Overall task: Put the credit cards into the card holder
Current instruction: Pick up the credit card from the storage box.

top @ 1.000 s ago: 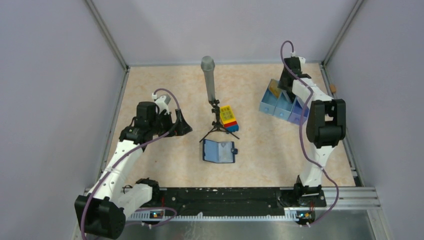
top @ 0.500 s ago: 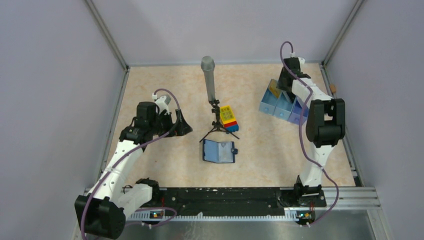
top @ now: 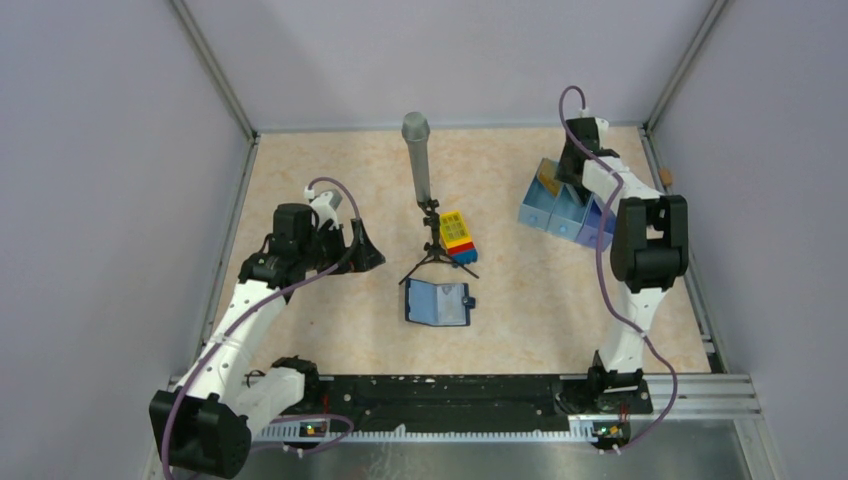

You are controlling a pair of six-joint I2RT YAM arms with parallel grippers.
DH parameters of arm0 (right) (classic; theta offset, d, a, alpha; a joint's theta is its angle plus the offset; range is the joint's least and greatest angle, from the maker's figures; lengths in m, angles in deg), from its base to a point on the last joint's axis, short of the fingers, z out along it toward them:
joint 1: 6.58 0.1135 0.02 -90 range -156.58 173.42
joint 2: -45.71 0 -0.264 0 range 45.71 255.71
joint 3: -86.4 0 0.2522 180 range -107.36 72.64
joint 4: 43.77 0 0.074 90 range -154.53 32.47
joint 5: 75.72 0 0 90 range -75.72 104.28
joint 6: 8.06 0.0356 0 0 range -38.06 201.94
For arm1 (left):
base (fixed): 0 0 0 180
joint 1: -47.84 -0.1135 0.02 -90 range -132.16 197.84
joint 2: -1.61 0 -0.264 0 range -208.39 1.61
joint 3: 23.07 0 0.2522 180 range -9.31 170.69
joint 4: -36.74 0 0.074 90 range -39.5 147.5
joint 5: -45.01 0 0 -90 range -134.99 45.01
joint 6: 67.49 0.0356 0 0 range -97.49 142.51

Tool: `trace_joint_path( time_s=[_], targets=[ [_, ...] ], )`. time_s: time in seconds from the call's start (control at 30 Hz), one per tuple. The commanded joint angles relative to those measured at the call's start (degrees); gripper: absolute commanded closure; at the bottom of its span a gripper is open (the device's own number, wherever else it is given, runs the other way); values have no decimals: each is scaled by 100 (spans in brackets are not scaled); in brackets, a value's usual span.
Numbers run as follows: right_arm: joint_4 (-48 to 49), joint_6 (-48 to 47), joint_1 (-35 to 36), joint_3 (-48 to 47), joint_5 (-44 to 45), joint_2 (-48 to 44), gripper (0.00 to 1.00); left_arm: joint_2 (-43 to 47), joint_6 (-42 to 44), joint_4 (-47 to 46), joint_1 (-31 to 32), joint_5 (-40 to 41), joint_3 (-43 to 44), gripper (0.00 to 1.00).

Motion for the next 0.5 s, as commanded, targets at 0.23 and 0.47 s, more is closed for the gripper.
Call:
trace_joint_path(
  time_s=[0.23,0.47],
  targets=[
    [219,228,-15,-216,-228,-332,62,118,63,-138,-35,-128,-27,1],
    [263,255,-9,-214,-240,-447,62,120,63,-142,-35,-143,-28,1]
  ],
)
